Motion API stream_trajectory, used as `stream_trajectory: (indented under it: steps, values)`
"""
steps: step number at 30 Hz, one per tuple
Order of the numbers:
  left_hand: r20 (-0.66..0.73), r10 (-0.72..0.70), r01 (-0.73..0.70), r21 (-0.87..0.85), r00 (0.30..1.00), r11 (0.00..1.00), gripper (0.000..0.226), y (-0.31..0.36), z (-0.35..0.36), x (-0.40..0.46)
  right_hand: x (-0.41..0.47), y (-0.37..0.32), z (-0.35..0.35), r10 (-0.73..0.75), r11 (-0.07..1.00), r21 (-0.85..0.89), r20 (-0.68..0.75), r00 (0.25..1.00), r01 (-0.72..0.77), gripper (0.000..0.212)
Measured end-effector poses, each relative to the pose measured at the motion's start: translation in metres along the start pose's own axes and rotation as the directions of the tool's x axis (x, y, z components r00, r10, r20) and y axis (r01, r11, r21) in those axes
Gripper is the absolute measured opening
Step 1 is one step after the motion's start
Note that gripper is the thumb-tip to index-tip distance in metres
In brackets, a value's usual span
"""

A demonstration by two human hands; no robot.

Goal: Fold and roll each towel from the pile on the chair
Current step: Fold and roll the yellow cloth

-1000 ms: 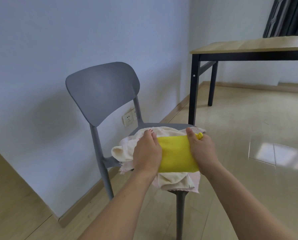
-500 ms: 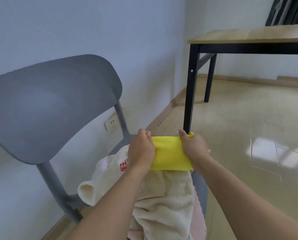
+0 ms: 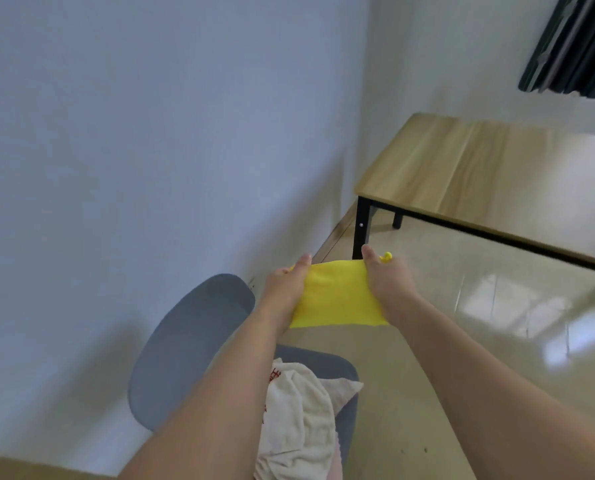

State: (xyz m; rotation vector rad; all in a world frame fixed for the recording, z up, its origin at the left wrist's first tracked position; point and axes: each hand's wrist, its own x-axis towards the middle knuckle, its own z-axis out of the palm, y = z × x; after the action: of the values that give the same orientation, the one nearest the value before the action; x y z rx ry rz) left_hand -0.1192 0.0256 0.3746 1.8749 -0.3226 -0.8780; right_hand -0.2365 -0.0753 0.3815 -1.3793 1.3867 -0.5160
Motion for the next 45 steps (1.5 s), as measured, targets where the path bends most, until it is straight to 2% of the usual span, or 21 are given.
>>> stream_trajectory:
  steps: [2,3,5,7,11,13,16,19,21,25,28,34,38,42,45]
  values:
    - [0.149,-0.187,0.202,-0.091,0.971,0.975,0.066,0.053,-0.008,-0.042,-0.033,-0.051,-0.042,-0.023,1.000,-0.008,-0.007,1.000,0.023,0.044]
    - [0.182,-0.211,0.232,-0.106,0.960,0.967,0.071,0.072,-0.009,-0.063,-0.049,-0.072,-0.061,-0.041,0.999,-0.009,-0.007,0.999,0.041,0.046]
    - [0.141,-0.158,0.175,-0.115,0.977,0.978,0.067,0.102,-0.007,-0.095,-0.073,-0.102,-0.091,-0.058,0.998,-0.024,-0.010,0.998,0.058,0.051]
    - [0.065,-0.050,0.054,-0.061,0.997,0.997,0.064,0.121,-0.001,-0.114,-0.084,-0.118,-0.112,-0.030,0.999,-0.012,0.002,1.000,0.030,0.057]
    - [0.018,0.086,-0.086,-0.019,0.996,0.996,0.055,0.136,0.013,-0.128,-0.086,-0.129,-0.136,0.161,0.979,0.103,0.126,0.979,-0.174,0.070]
    - [0.023,0.096,-0.096,-0.009,0.995,0.995,0.053,0.141,0.025,-0.123,-0.085,-0.128,-0.149,0.205,0.964,0.129,0.186,0.961,-0.231,0.058]
    - [0.019,0.136,-0.136,0.000,0.991,0.991,0.048,0.155,0.054,-0.115,-0.070,-0.119,-0.175,0.245,0.956,0.112,0.199,0.949,-0.270,0.045]
    - [0.043,0.150,-0.151,0.002,0.988,0.989,0.033,0.175,0.099,-0.122,-0.052,-0.112,-0.216,0.268,0.946,0.128,0.211,0.940,-0.298,0.036]
    - [0.051,0.150,-0.151,0.020,0.987,0.988,0.029,0.189,0.133,-0.130,-0.032,-0.108,-0.250,0.250,0.952,0.132,0.187,0.950,-0.277,0.035]
    - [0.052,0.181,-0.181,-0.003,0.982,0.984,0.031,0.216,0.211,-0.138,0.018,-0.103,-0.325,0.110,0.982,0.142,0.121,0.987,-0.127,0.043]
    - [-0.011,0.188,-0.189,-0.056,0.982,0.980,0.023,0.231,0.266,-0.147,0.046,-0.105,-0.381,0.017,0.993,0.115,0.141,0.990,-0.034,0.042]
    - [-0.068,0.194,-0.196,-0.035,0.979,0.980,0.018,0.259,0.352,-0.162,0.093,-0.105,-0.463,-0.050,0.994,0.106,0.173,0.984,0.032,0.041]
    - [-0.007,0.258,-0.258,0.014,0.966,0.966,0.020,0.284,0.413,-0.155,0.129,-0.096,-0.520,-0.115,0.984,0.149,0.117,0.986,0.097,0.029]
    - [0.045,0.302,-0.303,0.031,0.952,0.952,0.016,0.310,0.490,-0.168,0.170,-0.082,-0.592,-0.101,0.983,0.166,0.113,0.988,0.081,0.021]
    - [0.080,0.346,-0.352,0.083,0.935,0.932,0.015,0.326,0.550,-0.178,0.208,-0.073,-0.650,-0.111,0.986,0.137,0.111,0.988,0.096,0.025]
